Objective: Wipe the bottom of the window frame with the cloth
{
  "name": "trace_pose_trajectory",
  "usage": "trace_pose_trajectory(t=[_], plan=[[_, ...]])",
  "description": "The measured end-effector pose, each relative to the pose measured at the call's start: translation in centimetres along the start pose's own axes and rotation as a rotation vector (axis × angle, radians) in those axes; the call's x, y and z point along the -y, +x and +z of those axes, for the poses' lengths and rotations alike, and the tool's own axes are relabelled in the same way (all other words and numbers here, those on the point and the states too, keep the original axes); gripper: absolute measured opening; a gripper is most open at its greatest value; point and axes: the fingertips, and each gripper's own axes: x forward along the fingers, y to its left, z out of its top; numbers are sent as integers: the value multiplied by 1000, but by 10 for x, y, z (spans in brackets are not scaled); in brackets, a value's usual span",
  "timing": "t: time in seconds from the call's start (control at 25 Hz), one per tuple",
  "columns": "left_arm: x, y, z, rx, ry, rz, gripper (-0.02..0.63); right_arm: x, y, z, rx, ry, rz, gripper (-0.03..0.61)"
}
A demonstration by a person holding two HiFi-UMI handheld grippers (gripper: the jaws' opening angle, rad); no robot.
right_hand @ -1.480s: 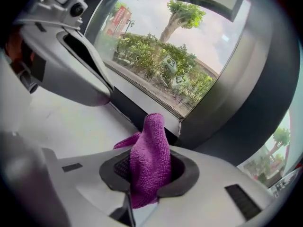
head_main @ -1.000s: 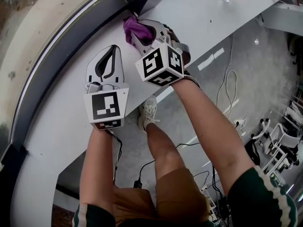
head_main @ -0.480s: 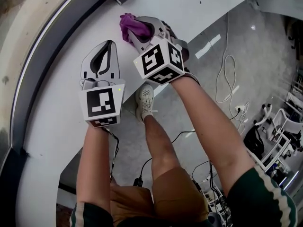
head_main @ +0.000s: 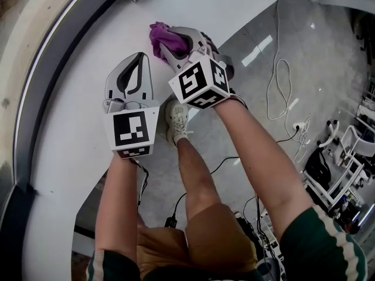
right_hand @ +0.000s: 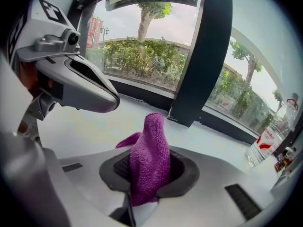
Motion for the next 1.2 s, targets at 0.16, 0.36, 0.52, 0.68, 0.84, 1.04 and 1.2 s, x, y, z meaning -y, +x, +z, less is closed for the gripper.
trace_pose_trajectory(t=[0.16, 0.36, 0.52, 0.68, 0.84, 1.04, 1.2], plan=[[14, 0, -2, -9, -1, -12, 8, -4, -12, -12, 9, 15, 11, 98], [36, 2, -6, -20, 16, -33, 8, -9, -28, -27, 33, 35, 17, 98], [51, 2, -6, -20, 38, -52, 8, -13, -40, -39, 38, 52, 10, 98], [63, 1, -8, -27, 44, -57, 8, -17, -51, -50, 45, 69, 23, 98], [72, -2, -10, -30, 46, -62, 8, -21, -58, -56, 61, 57, 14, 98], [72, -8, -18, -44, 32, -41, 8, -19, -61, -62, 66, 121, 20, 98], [67, -18, -21, -36, 13, -26, 8, -20, -61, -63, 62, 158, 37, 98]])
